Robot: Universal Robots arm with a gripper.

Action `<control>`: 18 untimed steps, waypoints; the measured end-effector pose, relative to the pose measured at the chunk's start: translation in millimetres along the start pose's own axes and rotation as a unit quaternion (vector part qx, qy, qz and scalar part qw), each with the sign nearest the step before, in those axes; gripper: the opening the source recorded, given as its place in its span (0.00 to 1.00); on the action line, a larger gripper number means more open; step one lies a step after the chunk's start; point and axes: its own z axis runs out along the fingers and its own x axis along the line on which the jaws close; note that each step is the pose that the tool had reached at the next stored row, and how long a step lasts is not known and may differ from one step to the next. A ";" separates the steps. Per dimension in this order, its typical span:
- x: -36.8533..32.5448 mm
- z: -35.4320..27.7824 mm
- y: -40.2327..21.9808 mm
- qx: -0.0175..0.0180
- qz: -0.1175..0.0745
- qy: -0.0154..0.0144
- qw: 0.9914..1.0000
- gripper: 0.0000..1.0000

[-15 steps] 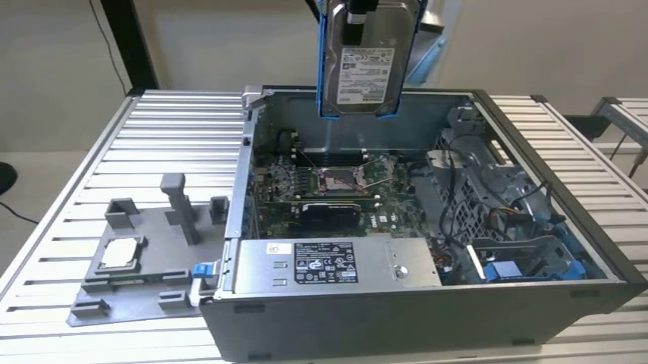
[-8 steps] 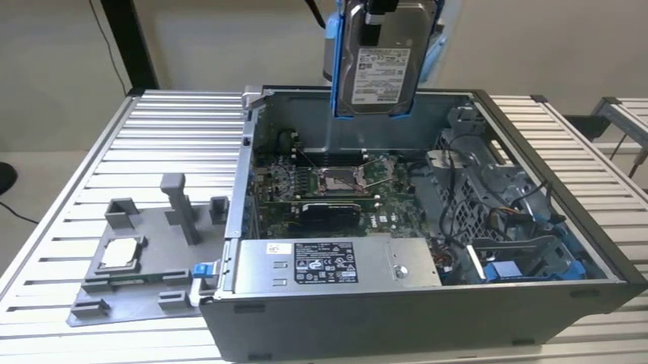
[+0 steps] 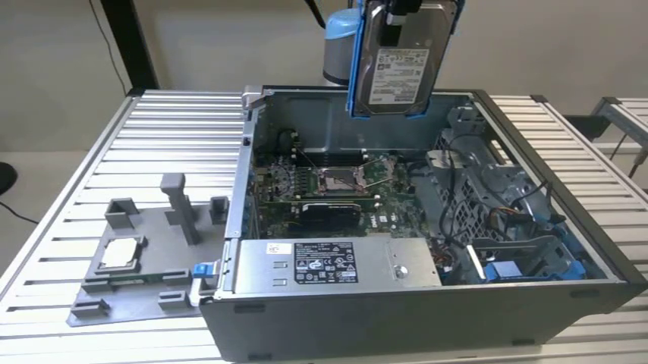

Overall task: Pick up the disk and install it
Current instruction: 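Pick up the disk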

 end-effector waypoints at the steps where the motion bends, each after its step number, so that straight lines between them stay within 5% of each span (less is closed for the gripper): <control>1: 0.2 0.0 -3.1 0.000 0.000 0.000 1.000 0.00; 12: 1.8 -0.5 -38.5 0.000 0.002 0.000 1.000 0.00; 18: 2.1 -0.4 -43.7 0.000 0.021 0.000 1.000 0.00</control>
